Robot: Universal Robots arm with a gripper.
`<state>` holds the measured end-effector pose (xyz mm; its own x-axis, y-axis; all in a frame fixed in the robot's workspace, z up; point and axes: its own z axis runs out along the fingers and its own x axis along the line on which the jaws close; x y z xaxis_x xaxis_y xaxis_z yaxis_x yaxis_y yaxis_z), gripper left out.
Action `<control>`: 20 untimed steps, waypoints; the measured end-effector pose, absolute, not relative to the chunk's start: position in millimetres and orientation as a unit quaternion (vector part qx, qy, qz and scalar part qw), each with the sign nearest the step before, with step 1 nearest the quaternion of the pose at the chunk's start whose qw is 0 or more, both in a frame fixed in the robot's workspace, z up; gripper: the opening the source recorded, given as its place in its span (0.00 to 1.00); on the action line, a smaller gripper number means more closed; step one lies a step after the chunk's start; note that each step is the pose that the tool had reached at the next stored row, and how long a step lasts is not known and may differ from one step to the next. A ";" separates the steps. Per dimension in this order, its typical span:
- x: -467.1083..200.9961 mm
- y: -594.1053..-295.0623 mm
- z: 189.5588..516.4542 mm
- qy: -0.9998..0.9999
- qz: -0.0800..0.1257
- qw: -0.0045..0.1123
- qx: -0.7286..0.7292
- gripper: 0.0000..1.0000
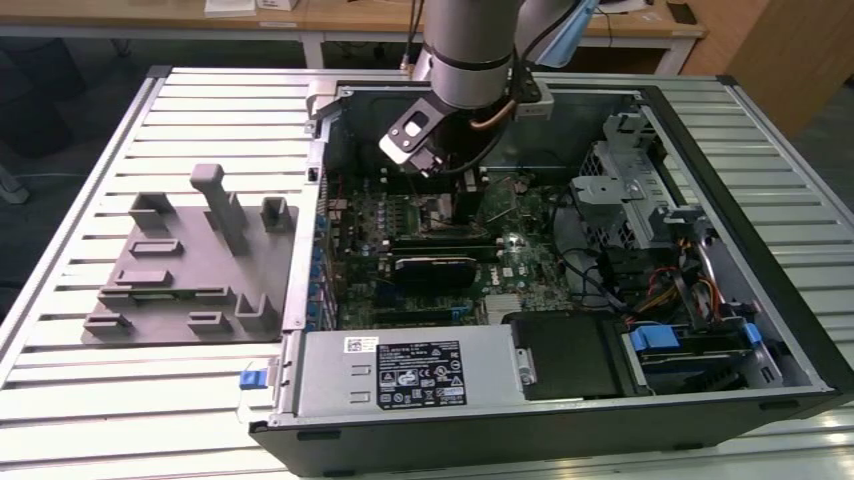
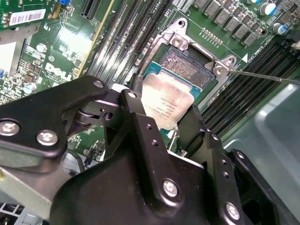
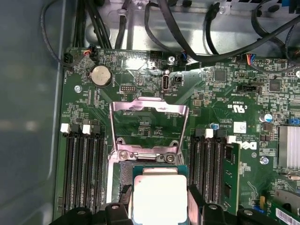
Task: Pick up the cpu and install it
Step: 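Place the cpu into insertion slot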
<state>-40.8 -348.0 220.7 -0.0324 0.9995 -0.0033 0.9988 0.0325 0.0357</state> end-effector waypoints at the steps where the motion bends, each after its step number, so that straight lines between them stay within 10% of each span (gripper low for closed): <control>1: -40.9 -347.4 220.4 0.718 0.012 0.014 0.695 0.54; 20: -45.5 -339.2 209.8 0.718 0.012 0.014 0.695 0.54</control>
<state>-45.5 -339.2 209.8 -0.0325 0.9995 -0.0034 0.9988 0.0326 0.0357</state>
